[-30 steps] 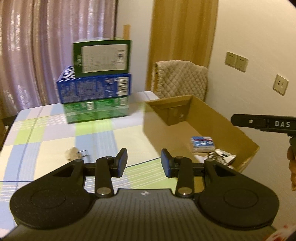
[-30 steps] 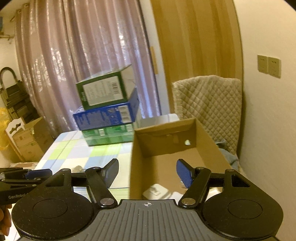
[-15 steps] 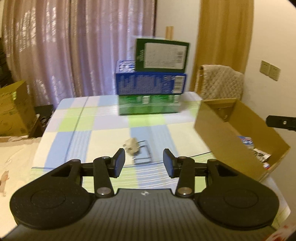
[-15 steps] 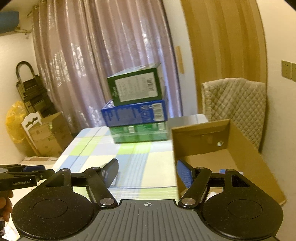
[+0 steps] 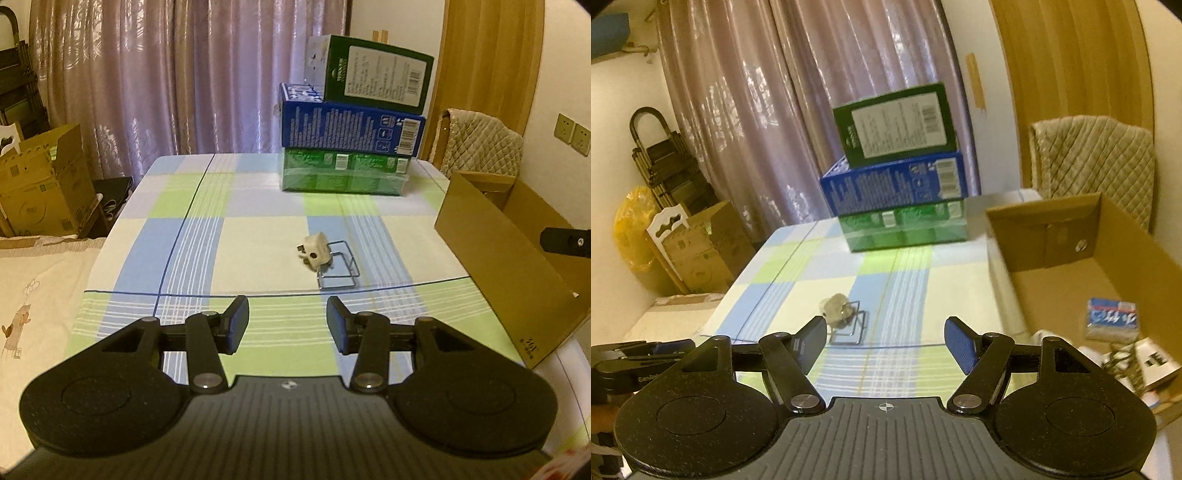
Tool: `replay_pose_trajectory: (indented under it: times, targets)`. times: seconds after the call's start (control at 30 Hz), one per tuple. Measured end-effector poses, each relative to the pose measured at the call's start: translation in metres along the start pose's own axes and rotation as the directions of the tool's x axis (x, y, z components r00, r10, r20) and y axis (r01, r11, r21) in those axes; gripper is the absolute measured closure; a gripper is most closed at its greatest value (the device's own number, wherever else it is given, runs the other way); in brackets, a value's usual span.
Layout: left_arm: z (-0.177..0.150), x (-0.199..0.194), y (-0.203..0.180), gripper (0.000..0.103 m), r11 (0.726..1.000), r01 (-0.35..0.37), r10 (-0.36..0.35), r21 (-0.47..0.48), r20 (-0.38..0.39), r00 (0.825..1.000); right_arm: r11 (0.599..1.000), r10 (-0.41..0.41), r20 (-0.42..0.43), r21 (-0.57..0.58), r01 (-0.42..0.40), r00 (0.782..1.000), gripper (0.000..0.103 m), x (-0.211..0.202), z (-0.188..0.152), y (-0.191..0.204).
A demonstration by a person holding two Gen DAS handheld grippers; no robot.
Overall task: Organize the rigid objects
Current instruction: 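Withdraw both tools from the box toward the plug and wire rack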
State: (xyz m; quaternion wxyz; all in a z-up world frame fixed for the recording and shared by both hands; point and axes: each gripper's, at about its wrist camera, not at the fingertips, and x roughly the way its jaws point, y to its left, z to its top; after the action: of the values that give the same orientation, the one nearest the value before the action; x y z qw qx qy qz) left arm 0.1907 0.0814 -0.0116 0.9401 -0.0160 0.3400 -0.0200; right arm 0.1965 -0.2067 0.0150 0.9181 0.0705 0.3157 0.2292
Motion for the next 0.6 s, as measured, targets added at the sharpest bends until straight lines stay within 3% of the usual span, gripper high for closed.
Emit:
replay_pose_trajectory:
  times: [0.4,0.6]
  targets:
    - [-0.013,0.043,0.018,0.061,1.000,-0.018,0.018,-0.020,-0.017,1.000,1.000,0.003,-0.069,0.004,-0.003,0.998,0.035,0.061,-0.020,0.017]
    - [-0.012,0.064,0.031,0.048,0.999,-0.022,0.022,-0.039,-0.024,0.999,1.000,-0.002,-0.121,0.014,0.004,0.993,0.035,0.098,-0.027,0.019]
